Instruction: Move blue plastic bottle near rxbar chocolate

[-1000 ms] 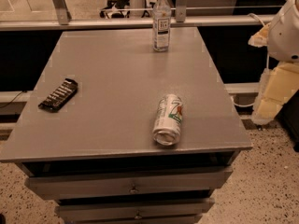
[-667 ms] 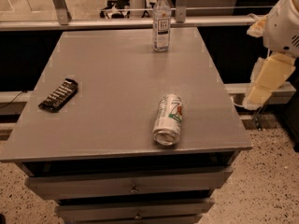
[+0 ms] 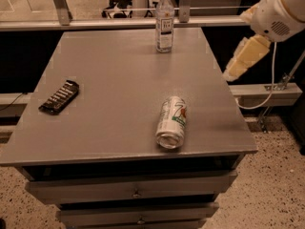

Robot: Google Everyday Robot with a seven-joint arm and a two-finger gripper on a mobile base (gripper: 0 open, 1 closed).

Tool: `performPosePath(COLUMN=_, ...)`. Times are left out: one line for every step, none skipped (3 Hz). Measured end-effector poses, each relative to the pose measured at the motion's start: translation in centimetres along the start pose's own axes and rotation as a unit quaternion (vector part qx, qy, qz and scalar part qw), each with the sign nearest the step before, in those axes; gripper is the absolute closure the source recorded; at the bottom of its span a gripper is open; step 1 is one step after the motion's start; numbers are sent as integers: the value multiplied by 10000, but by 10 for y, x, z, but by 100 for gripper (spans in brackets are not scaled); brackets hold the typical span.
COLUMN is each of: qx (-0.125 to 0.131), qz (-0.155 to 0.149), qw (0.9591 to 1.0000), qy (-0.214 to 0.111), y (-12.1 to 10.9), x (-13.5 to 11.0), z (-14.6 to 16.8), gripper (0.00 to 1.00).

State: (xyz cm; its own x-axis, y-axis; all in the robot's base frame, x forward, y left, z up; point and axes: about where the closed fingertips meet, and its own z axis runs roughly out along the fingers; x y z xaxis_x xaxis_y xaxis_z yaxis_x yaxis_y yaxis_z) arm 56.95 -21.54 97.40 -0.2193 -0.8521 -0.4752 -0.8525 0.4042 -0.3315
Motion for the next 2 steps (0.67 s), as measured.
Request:
performPosePath(qx=57, qz=312, qw=9959, qy=-841, y=-32, x=-19, z=39, gripper=0)
performPosePath(qx=45, qz=448, qw=9925, qy=-1139, y=-42, x=-26, z=55, gripper=0)
